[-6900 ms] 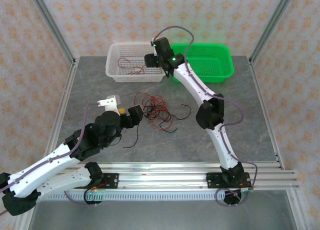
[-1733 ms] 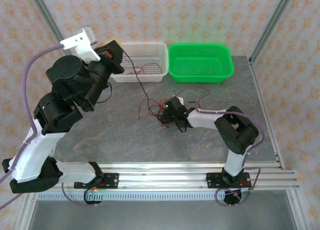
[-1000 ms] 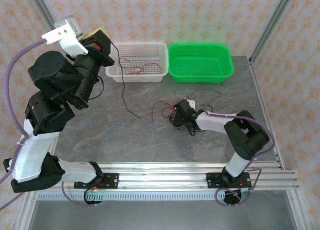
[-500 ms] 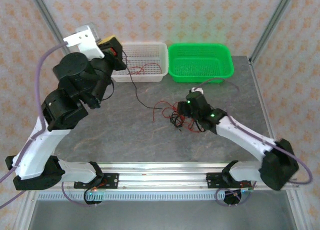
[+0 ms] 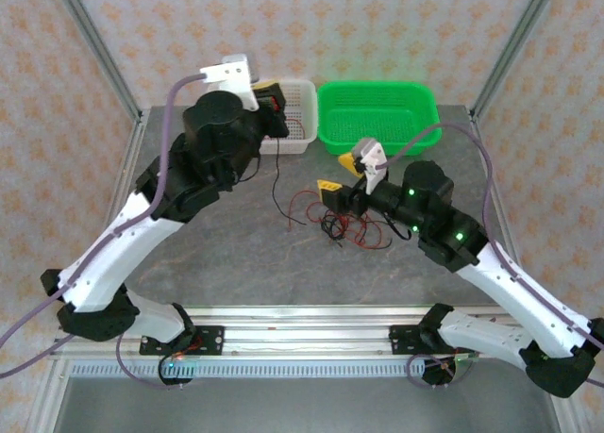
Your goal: Untangle the cables
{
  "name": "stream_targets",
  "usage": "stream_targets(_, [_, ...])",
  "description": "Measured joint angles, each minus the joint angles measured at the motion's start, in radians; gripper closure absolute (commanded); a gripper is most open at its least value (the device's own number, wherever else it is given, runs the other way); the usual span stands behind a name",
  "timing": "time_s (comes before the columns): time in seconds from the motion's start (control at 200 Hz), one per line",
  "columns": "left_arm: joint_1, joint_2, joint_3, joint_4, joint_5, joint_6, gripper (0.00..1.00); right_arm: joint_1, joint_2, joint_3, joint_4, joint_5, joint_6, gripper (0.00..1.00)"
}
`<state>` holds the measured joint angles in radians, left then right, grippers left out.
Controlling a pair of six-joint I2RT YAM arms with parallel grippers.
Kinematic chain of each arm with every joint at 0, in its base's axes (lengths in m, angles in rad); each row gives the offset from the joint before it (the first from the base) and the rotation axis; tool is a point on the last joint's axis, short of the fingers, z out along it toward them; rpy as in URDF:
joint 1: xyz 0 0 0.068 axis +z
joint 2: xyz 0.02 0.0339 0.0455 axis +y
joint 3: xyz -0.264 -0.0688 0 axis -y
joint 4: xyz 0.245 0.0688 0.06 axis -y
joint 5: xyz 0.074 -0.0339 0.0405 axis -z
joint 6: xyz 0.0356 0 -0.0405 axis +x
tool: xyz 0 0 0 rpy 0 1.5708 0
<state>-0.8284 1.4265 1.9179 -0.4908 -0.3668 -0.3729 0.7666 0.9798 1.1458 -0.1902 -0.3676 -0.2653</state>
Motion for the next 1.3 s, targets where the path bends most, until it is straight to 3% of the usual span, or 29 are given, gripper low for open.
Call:
stream_targets(0.165, [0.0, 0.064, 0.034, -0.019, 0.078, -0.008, 1.0, 0.01, 0.152, 0.162, 0.038, 0.01, -0.113, 0.32])
stream_targets(0.325, [0.0, 0.072, 0.045, -0.031, 0.132, -0.021, 1.0, 0.012, 0.254, 0.234, 0.087, 0.16, -0.15, 0.37])
stream_targets(0.45, [0.0, 0.072, 0.053, -0.033, 0.155, -0.023, 1.0, 0.012, 0.277, 0.235, 0.121, 0.266, -0.16, 0.43])
stream_targets(0.636, [0.0, 0.072, 0.057, -0.037, 0.185, -0.027, 1.0, 0.012, 0.279, 0.235, 0.175, 0.32, -0.16, 0.53])
stream_targets(0.806, [0.0, 0.072, 0.058, -0.037, 0.204, -0.031, 1.0, 0.012, 0.296, 0.237, 0.199, 0.342, -0.154, 0.68])
stream_targets(0.941, [0.0, 0.072, 0.058, -0.037, 0.207, -0.031, 1.0, 0.012, 0.308, 0.237, 0.213, 0.348, -0.148, 1.0])
stream_targets(1.091, [0.0, 0.071, 0.058, -0.036, 0.211, -0.031, 1.0, 0.012, 0.308, 0.237, 0.227, 0.352, -0.14, 1.0])
stream_targets(1.151, [0.0, 0.069, 0.058, -0.036, 0.211, -0.029, 0.83, 0.012, 0.308, 0.237, 0.231, 0.354, -0.139, 1.0])
stream_targets(1.236, [0.0, 0.047, 0.03, -0.019, 0.212, -0.028, 0.35, 0.013, 0.308, 0.246, 0.233, 0.365, -0.135, 1.0])
stream_targets(1.301, [0.0, 0.0, -0.038, 0.015, 0.212, -0.026, 0.15, 0.012, 0.308, 0.264, 0.233, 0.385, -0.131, 1.0])
